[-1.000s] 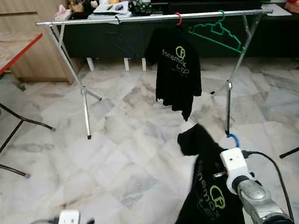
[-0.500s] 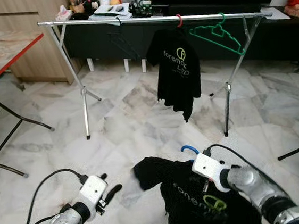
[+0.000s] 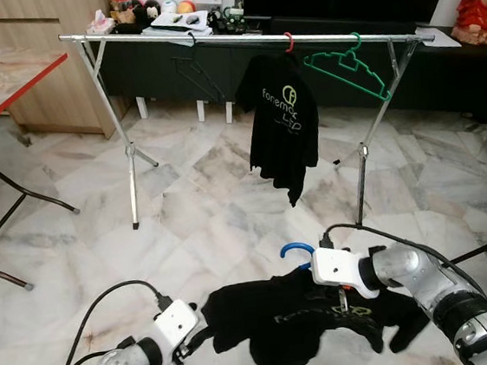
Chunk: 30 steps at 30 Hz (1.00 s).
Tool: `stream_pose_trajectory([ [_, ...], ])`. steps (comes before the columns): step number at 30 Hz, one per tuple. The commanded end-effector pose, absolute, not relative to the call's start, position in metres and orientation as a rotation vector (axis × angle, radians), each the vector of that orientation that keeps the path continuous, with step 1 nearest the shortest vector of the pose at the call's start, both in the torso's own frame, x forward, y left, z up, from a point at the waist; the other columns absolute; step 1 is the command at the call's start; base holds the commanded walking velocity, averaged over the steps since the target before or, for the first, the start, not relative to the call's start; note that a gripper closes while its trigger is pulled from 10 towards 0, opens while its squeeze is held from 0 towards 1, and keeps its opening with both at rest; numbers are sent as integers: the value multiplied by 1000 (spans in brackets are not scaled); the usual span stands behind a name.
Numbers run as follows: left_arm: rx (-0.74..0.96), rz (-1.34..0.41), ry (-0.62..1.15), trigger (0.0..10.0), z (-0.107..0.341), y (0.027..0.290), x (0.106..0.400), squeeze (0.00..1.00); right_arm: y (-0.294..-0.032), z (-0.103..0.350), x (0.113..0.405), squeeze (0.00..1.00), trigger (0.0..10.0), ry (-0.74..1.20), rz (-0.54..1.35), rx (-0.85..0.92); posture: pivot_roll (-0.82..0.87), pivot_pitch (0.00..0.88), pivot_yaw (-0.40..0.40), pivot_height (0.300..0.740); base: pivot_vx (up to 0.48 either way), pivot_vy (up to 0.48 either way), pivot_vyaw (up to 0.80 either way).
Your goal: Hang hanger
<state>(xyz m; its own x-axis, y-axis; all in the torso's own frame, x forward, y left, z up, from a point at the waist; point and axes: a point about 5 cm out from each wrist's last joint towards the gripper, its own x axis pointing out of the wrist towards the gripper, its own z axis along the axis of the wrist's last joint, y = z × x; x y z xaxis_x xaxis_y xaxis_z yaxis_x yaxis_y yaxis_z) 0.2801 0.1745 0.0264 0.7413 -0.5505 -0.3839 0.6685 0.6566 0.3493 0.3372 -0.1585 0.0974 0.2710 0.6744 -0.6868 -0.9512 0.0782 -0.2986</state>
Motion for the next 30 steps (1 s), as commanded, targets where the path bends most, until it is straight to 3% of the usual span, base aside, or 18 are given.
stream_pose_trajectory([
  [1, 492, -673, 286, 10000, 24, 174, 284, 0, -155, 111, 342, 0, 10000, 372, 1303, -836, -11, 45, -113, 740, 0, 0, 0],
  [19, 520, -659, 329, 10000, 18, 168, 293, 0, -149, 137, 344, 0, 10000, 253, 1345, -845, -39, 80, -106, 740, 0, 0, 0],
  [20, 524, -657, 332, 9333, 19, 168, 294, 0, -148, 138, 344, 0, 10000, 246, 1349, -845, -40, 80, -106, 740, 0, 0, 0],
  [21, 527, -656, 333, 4863, 19, 167, 295, 0, -147, 139, 344, 0, 10000, 240, 1351, -845, -40, 80, -106, 740, 0, 0, 0],
  [22, 529, -657, 334, 4863, 19, 167, 295, 0, -147, 139, 344, 0, 10000, 236, 1352, -846, -40, 80, -106, 740, 0, 0, 0],
  [23, 529, -657, 333, 1529, 19, 167, 296, 0, -147, 140, 344, 0, 10000, 234, 1353, -847, -42, 81, -106, 740, 0, 0, 0],
  [24, 528, -656, 333, 0, 20, 167, 297, 0, -147, 141, 344, 0, 10000, 231, 1353, -849, -42, 81, -106, 740, 0, 0, 0],
  [30, 534, -651, 329, 0, 23, 167, 300, 0, -149, 145, 345, 0, 10000, 225, 1347, -852, -48, 84, -107, 740, 0, 0, 0],
])
